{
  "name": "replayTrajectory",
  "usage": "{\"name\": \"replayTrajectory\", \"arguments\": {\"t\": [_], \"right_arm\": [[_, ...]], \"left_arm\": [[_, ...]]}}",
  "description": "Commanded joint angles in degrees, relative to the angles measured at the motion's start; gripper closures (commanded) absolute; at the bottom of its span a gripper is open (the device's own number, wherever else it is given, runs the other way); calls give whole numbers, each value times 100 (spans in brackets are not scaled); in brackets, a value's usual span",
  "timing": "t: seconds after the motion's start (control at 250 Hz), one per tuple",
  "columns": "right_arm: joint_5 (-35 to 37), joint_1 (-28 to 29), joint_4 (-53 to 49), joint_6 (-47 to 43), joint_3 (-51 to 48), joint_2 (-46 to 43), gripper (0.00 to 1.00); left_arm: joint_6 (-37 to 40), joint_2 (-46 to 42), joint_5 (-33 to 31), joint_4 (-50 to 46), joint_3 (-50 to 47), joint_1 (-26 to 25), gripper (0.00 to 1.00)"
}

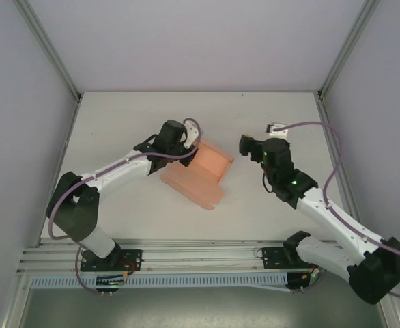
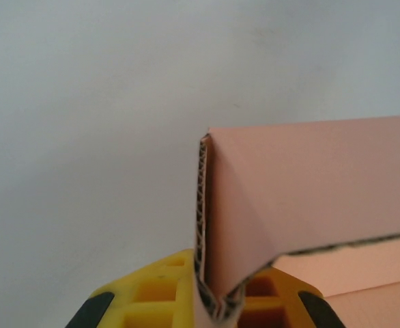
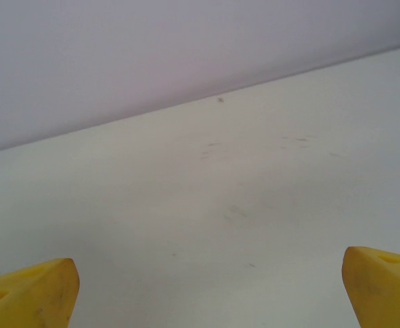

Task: Assemble paper box

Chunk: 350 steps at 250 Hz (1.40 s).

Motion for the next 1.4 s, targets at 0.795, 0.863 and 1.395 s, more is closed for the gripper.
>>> {"name": "replayTrajectory", "arguments": {"t": [0.795, 0.863, 1.395], "right_arm": [[-661, -839, -1199, 137, -504, -329, 1], [-742, -843, -1226, 95, -524, -353, 1], [-1568, -847, -1056, -409, -428, -348, 1]], "left_arm": [[3382, 3649, -1650, -3274, 3308, -377, 95], [3382, 3579, -1457, -3304, 3425, -377, 82], [3388, 2127, -643, -2706, 3093, -380, 1]]}}
